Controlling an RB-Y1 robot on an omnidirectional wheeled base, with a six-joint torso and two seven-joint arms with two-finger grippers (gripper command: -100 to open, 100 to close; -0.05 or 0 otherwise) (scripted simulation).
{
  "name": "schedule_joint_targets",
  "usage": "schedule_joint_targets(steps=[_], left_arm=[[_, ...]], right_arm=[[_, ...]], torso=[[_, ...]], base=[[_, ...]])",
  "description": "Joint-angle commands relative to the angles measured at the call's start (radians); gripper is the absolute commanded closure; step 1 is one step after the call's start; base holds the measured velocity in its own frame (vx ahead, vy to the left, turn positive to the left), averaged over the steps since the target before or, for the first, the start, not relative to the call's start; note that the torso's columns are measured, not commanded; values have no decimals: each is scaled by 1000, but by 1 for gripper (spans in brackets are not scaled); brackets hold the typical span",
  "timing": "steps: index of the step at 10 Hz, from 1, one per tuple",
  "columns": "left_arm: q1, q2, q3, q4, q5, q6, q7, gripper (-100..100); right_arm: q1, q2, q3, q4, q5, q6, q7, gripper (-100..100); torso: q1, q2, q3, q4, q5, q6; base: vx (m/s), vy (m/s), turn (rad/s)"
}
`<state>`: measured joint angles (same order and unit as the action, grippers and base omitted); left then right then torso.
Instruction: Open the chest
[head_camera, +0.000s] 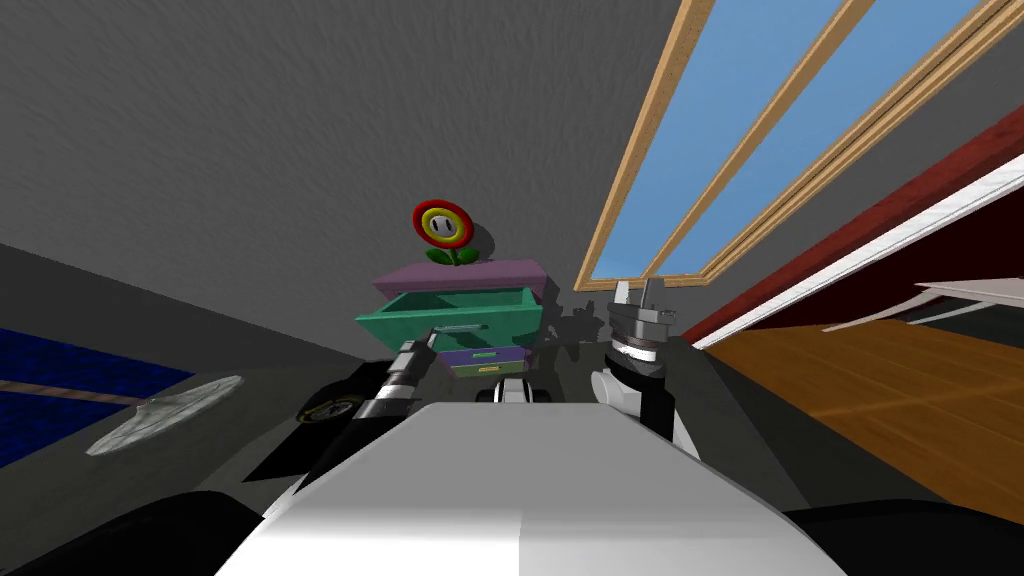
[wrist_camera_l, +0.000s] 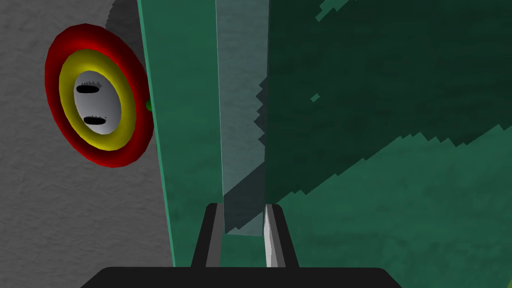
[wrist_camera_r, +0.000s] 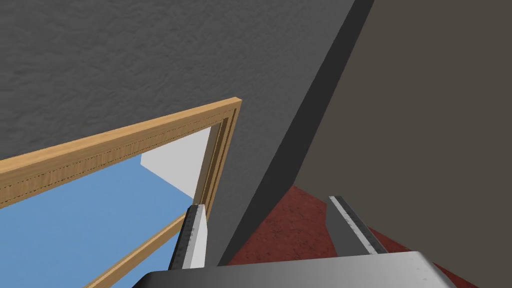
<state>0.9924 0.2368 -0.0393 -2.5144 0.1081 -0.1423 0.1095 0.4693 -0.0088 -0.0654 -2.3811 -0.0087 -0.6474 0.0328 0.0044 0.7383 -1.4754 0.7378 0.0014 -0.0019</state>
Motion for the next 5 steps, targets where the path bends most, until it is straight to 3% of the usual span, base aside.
schedule_joint_targets(steps=[1, 5], left_arm=[[-23, 61, 42, -20, 38, 32, 31, -100], [-68, 182, 126, -60, 115, 95, 93, -100]], right_arm=[[0, 0, 0, 0, 0, 0, 0, 0], [0, 0, 0, 0, 0, 0, 0, 0]], torso=[[-2, -1, -1, 0, -1, 1], [-5, -1, -1, 0, -2, 2]], base=[[26, -46, 184], [32, -59, 182]])
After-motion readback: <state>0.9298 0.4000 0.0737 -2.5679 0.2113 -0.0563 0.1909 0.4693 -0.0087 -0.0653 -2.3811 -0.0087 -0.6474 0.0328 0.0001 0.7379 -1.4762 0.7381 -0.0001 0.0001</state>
